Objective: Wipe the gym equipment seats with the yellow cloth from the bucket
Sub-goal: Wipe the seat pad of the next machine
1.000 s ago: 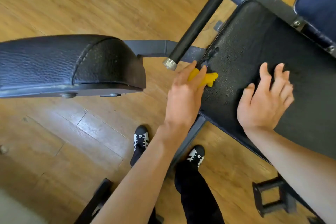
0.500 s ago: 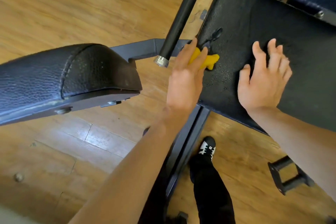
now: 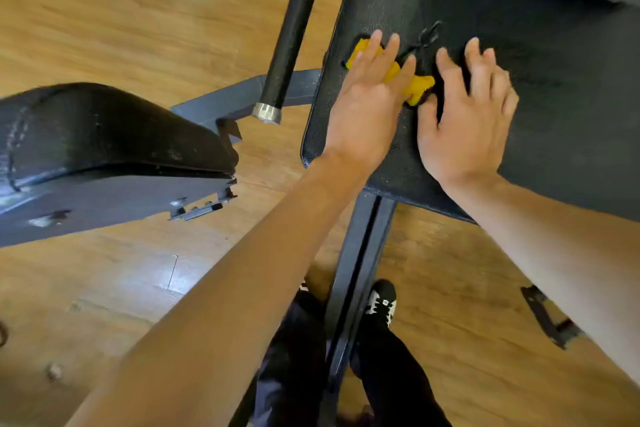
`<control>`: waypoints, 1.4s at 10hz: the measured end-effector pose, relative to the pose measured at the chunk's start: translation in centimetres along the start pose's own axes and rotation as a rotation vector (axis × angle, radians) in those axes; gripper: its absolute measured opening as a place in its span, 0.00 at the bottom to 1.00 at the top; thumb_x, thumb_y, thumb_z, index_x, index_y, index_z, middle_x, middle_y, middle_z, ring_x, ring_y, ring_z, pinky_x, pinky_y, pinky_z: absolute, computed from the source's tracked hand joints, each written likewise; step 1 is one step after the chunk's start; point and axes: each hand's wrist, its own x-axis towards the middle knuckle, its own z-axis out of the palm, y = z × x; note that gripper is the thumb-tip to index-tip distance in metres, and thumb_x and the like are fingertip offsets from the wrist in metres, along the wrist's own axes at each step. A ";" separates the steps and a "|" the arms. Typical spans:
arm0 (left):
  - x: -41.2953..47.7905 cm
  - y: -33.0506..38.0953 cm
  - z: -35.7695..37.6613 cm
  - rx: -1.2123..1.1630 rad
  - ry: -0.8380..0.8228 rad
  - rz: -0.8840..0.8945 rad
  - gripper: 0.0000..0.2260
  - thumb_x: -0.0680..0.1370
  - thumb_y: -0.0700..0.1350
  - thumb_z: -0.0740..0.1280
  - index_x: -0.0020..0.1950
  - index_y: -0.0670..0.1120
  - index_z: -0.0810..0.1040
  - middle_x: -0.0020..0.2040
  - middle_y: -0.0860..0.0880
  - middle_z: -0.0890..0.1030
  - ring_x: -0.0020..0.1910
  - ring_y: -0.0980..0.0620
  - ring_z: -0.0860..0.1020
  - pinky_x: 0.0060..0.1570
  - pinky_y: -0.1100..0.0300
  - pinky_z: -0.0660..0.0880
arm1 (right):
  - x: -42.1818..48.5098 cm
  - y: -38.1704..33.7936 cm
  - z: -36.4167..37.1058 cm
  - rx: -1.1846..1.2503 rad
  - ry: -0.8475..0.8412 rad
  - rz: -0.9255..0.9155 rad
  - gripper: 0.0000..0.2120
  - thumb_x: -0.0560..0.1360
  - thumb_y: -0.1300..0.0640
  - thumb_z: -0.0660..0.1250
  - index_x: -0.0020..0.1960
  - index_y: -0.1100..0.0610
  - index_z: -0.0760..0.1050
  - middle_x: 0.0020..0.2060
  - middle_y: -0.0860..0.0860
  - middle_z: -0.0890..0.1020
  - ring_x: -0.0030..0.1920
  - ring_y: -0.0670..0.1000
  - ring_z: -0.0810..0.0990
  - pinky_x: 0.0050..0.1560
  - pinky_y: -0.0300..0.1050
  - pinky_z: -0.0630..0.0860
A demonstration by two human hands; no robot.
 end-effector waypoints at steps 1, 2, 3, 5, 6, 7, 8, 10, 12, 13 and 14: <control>-0.8 0.8 0.2 0.008 0.006 -0.012 0.21 0.79 0.34 0.70 0.72 0.39 0.76 0.75 0.36 0.71 0.77 0.35 0.65 0.79 0.47 0.56 | 0.0 0.3 0.1 0.003 0.009 -0.007 0.25 0.80 0.50 0.51 0.77 0.50 0.63 0.79 0.55 0.61 0.79 0.59 0.58 0.76 0.60 0.55; -6.4 2.0 -1.0 -0.022 -0.010 -0.010 0.23 0.76 0.29 0.71 0.72 0.34 0.74 0.75 0.32 0.69 0.76 0.33 0.65 0.77 0.45 0.55 | 0.0 0.5 0.0 0.024 0.004 -0.025 0.25 0.80 0.52 0.50 0.77 0.50 0.63 0.79 0.56 0.61 0.78 0.60 0.58 0.76 0.61 0.56; -9.8 3.6 -2.2 -0.034 -0.130 0.061 0.27 0.74 0.27 0.72 0.73 0.35 0.73 0.76 0.33 0.68 0.77 0.35 0.62 0.78 0.43 0.57 | 0.1 0.7 0.0 0.052 0.017 -0.023 0.24 0.82 0.50 0.49 0.77 0.51 0.64 0.78 0.56 0.62 0.78 0.60 0.59 0.76 0.60 0.57; -9.0 2.1 -4.6 0.041 -0.258 0.286 0.20 0.82 0.43 0.68 0.74 0.41 0.75 0.78 0.37 0.68 0.79 0.38 0.63 0.75 0.41 0.65 | 0.1 0.8 0.0 0.134 0.028 0.000 0.24 0.83 0.46 0.47 0.75 0.51 0.68 0.78 0.55 0.64 0.78 0.58 0.59 0.76 0.59 0.56; -7.9 1.0 -5.2 0.075 -0.292 0.366 0.25 0.83 0.56 0.63 0.76 0.43 0.73 0.78 0.37 0.66 0.79 0.39 0.63 0.75 0.43 0.66 | 0.1 0.9 0.2 0.160 0.045 0.005 0.24 0.83 0.46 0.48 0.73 0.51 0.70 0.77 0.54 0.65 0.78 0.57 0.60 0.76 0.59 0.56; -7.4 -0.1 -6.4 0.026 -0.311 0.377 0.32 0.83 0.62 0.59 0.78 0.39 0.67 0.80 0.36 0.62 0.81 0.39 0.60 0.74 0.40 0.66 | 0.2 1.2 0.1 0.259 0.063 0.000 0.24 0.81 0.45 0.50 0.71 0.51 0.73 0.76 0.53 0.67 0.78 0.56 0.60 0.77 0.58 0.55; -6.0 -2.1 -7.1 -0.108 -0.239 0.289 0.32 0.85 0.59 0.52 0.79 0.36 0.63 0.81 0.37 0.60 0.82 0.40 0.56 0.75 0.38 0.62 | -0.1 1.4 -0.1 0.387 0.119 -0.092 0.22 0.80 0.46 0.54 0.67 0.53 0.76 0.71 0.52 0.74 0.75 0.54 0.65 0.77 0.57 0.53; -2.8 -4.3 -5.1 -0.101 -0.320 0.377 0.37 0.85 0.63 0.44 0.81 0.35 0.55 0.81 0.40 0.60 0.82 0.45 0.58 0.78 0.41 0.59 | -0.6 1.0 -0.1 0.458 0.260 -0.337 0.17 0.80 0.50 0.58 0.57 0.57 0.81 0.58 0.53 0.80 0.61 0.56 0.77 0.71 0.59 0.62; -2.9 -5.5 -4.5 -0.165 -0.259 0.431 0.37 0.84 0.63 0.41 0.82 0.37 0.57 0.80 0.43 0.65 0.80 0.49 0.61 0.77 0.46 0.60 | -2.1 -0.4 0.4 0.282 0.334 -0.818 0.16 0.80 0.52 0.61 0.41 0.61 0.80 0.40 0.56 0.81 0.43 0.60 0.77 0.54 0.58 0.72; -3.1 -5.6 -4.1 -0.192 -0.248 0.428 0.37 0.83 0.65 0.40 0.82 0.40 0.56 0.79 0.45 0.67 0.79 0.51 0.63 0.76 0.47 0.62 | -2.3 -0.3 0.3 0.326 0.318 -0.860 0.19 0.79 0.46 0.63 0.44 0.61 0.81 0.39 0.56 0.80 0.40 0.58 0.75 0.47 0.56 0.72; -2.9 -6.0 -3.7 -0.182 -0.223 0.447 0.36 0.83 0.65 0.39 0.81 0.43 0.61 0.79 0.47 0.68 0.80 0.52 0.63 0.77 0.46 0.61 | -2.5 -0.5 0.3 0.257 0.286 -0.914 0.24 0.77 0.38 0.65 0.50 0.60 0.82 0.43 0.54 0.80 0.43 0.55 0.75 0.48 0.48 0.73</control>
